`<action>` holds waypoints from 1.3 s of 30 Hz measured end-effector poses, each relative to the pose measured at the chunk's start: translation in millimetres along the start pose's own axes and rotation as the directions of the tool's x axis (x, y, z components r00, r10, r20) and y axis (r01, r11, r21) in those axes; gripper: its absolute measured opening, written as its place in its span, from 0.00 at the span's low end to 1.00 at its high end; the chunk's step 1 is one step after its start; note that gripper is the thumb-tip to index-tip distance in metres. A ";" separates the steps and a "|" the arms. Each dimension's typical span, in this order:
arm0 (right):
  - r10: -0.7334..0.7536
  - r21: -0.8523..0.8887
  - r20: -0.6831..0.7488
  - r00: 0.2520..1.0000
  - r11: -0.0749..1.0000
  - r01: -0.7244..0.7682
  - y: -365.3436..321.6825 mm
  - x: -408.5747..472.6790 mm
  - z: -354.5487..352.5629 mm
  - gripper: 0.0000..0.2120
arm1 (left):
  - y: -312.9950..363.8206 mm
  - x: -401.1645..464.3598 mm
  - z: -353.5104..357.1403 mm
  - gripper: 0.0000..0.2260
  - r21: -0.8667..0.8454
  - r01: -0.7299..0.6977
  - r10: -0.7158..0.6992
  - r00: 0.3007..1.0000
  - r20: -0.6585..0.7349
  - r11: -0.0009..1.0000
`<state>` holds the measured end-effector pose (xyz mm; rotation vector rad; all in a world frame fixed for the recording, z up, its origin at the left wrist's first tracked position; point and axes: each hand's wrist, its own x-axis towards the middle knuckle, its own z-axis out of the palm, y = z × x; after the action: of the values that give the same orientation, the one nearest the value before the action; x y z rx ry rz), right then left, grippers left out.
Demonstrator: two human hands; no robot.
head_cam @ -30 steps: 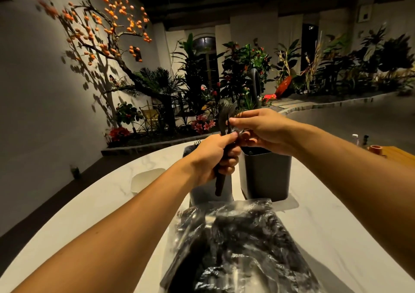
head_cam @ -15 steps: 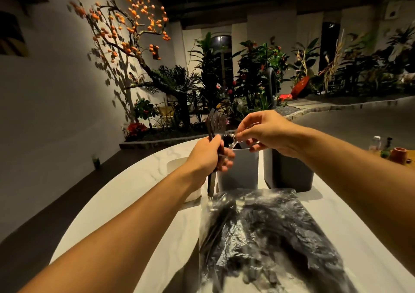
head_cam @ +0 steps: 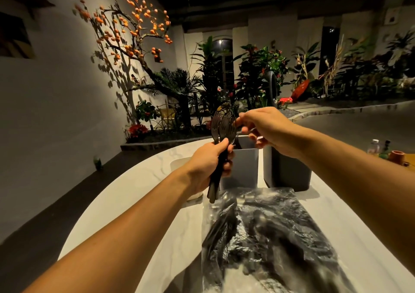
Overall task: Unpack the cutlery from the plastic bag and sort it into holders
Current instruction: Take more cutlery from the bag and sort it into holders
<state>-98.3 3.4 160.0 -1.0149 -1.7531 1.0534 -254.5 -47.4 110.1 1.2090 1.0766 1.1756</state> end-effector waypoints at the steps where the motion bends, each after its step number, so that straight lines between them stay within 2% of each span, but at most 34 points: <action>1: 0.015 0.005 0.081 0.997 1.000 -0.016 -0.8 -3.5 -0.2 0.12 | 0.2 -1.0 0.8 0.17 -0.012 0.012 -0.012 1.000 0.008 1.000; 2: 0.006 -0.037 0.143 0.990 0.999 -0.001 -0.6 -6.3 1.0 0.13 | 0.2 -2.1 1.1 0.16 -0.030 0.029 -0.028 0.999 0.030 0.999; 4: -0.041 -0.098 0.150 0.988 0.994 0.056 0.6 -9.8 3.1 0.09 | 1.7 -5.3 2.6 0.16 -0.077 0.067 -0.059 0.993 0.102 0.995; 6: -0.038 -0.023 0.096 0.995 0.999 0.040 -0.3 -9.8 2.7 0.08 | 3.1 -7.6 4.0 0.16 -0.115 0.091 -0.072 0.985 0.157 0.989; 8: -0.002 0.085 0.097 0.995 0.996 -0.006 -1.5 -9.0 1.0 0.15 | 4.0 -9.1 4.8 0.16 -0.136 0.097 -0.071 0.981 0.182 0.986; 10: 0.011 0.120 0.111 0.994 0.993 -0.024 -2.2 -7.7 0.2 0.18 | 3.3 -9.7 4.5 0.16 -0.137 0.090 -0.062 0.979 0.193 0.986; 14: 0.001 0.112 0.106 0.994 0.994 -0.013 -1.9 -12.1 -2.5 0.08 | -0.2 -11.8 2.5 0.18 -0.121 0.086 -0.052 0.966 0.255 0.989; 17: 0.000 0.042 0.104 0.995 0.999 -0.004 1.2 -14.2 -5.5 0.05 | -3.6 -13.6 2.3 0.28 -0.115 0.136 -0.095 0.946 0.311 0.984; 20: -0.033 0.007 0.099 0.995 0.999 0.032 4.4 -12.9 -3.1 0.07 | -6.5 -12.6 0.8 0.36 -0.099 0.169 -0.131 0.941 0.313 0.981; 24: -0.063 0.028 0.152 0.986 0.998 0.060 7.7 -11.6 -4.2 0.13 | -6.9 -13.7 -0.1 0.33 -0.025 0.199 -0.183 0.938 0.296 0.980; 27: -0.054 -0.081 0.205 0.977 0.994 0.072 9.6 -13.1 -6.6 0.09 | -6.6 -14.3 -3.2 0.32 -0.006 0.232 -0.220 0.928 0.300 0.973; 29: -0.056 -0.109 0.214 0.975 0.991 0.081 9.9 -13.7 -6.2 0.07 | -7.0 -13.6 -1.7 0.31 -0.011 0.219 -0.210 0.949 0.236 0.976; 31: -0.064 -0.116 0.217 0.974 0.989 0.091 9.7 -13.9 -4.3 0.05 | -8.0 -11.0 4.1 0.29 0.079 0.105 -0.107 0.994 0.020 0.991; 32: -0.067 -0.120 0.210 0.975 0.988 0.094 9.1 -14.0 -3.6 0.05 | -8.1 -9.0 6.2 0.27 0.208 0.021 0.003 0.994 -0.113 0.978; 34: -0.075 -0.135 0.180 0.981 0.986 0.100 6.6 -14.1 -3.7 0.04 | -8.3 -2.3 2.0 0.21 0.483 -0.107 0.270 0.920 -0.283 0.869; 36: -0.098 -0.149 0.129 0.987 0.982 0.117 1.4 -13.0 -5.8 0.04 | -4.9 4.7 -9.2 0.16 0.641 -0.238 0.506 0.819 -0.271 0.729; 37: -0.120 -0.156 0.094 0.988 0.979 0.133 -2.2 -12.1 -7.3 0.04 | -1.0 7.3 -14.1 0.13 0.687 -0.289 0.574 0.786 -0.227 0.667; 39: -0.175 -0.161 0.020 0.984 0.971 0.176 -10.5 -9.6 -10.3 0.04 | 9.9 10.9 -18.4 0.09 0.739 -0.351 0.626 0.770 -0.122 0.575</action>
<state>-88.0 -6.2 170.5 -0.9350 -1.9194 0.8135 -272.4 -34.8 118.8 2.0378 1.6126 1.5511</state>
